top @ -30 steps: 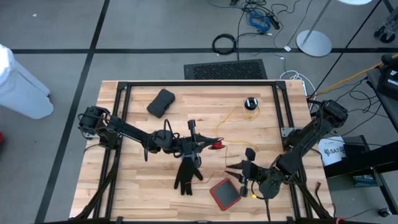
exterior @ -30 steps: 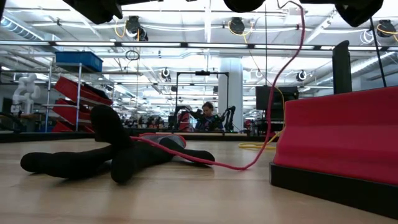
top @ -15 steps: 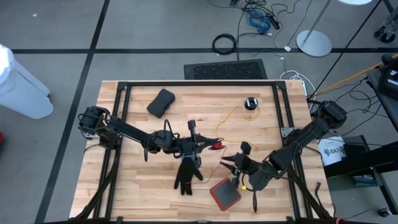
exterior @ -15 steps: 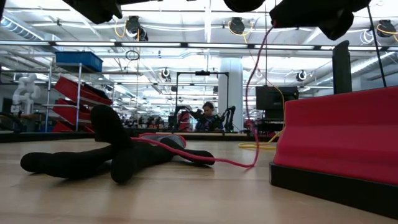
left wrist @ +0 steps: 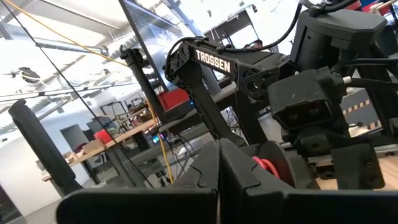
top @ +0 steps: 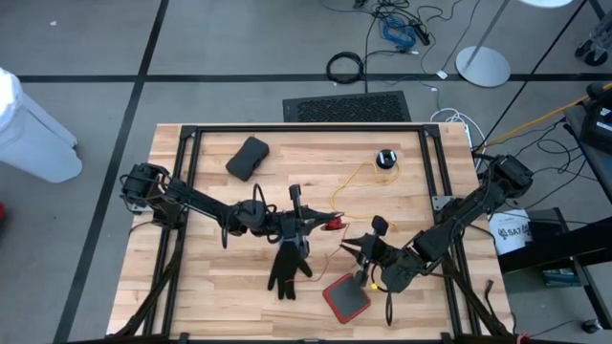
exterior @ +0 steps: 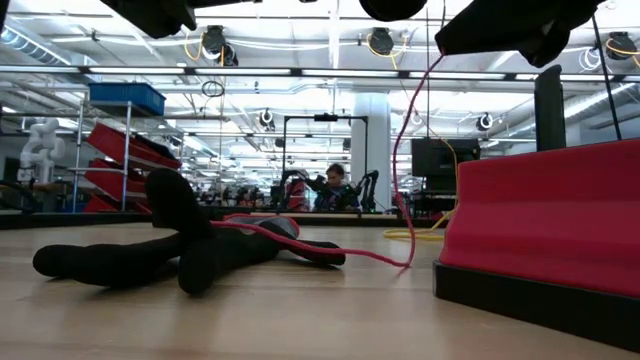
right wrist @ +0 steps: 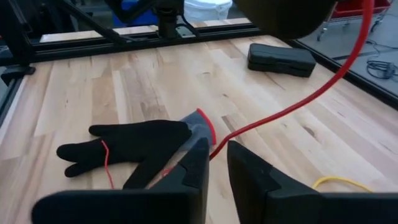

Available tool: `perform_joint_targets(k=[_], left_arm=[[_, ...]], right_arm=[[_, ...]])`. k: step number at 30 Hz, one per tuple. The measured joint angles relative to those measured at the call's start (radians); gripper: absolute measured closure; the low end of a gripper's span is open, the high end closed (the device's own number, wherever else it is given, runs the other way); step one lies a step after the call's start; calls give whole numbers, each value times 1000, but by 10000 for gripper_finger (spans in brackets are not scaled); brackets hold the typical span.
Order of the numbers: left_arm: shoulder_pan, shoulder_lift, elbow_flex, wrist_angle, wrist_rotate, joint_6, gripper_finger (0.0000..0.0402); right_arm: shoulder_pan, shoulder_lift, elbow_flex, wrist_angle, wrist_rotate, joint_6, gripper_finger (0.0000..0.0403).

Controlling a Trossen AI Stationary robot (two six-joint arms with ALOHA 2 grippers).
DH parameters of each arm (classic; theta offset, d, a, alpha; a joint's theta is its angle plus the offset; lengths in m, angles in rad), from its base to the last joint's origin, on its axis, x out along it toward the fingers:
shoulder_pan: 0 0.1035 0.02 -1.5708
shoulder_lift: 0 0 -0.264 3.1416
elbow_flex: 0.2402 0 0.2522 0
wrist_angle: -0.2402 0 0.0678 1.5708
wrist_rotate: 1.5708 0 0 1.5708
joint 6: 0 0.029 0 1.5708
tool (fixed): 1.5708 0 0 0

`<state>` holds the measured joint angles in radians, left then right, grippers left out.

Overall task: Coil cords
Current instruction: Coil the red wire onto the black spool

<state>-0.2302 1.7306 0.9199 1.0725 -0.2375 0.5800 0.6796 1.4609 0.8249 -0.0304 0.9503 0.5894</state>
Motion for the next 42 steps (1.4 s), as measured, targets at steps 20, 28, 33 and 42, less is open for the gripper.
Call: perform_joint_targets(k=[20, 28, 33, 42], left_arm=[[-6, 0, 0, 21, 28, -26, 401], [6, 0, 0, 27, 28, -25, 401], [21, 1, -1, 4, 26, -25, 401], [46, 26, -1, -17, 15, -24, 401]], right_arm=[[-94, 0, 0, -61, 95, -7, 403], [-151, 91, 0, 129, 10, -91, 403], [-185, 184, 0, 316, -12, -190, 403], [-215, 226, -1, 536, 3, -330, 403]])
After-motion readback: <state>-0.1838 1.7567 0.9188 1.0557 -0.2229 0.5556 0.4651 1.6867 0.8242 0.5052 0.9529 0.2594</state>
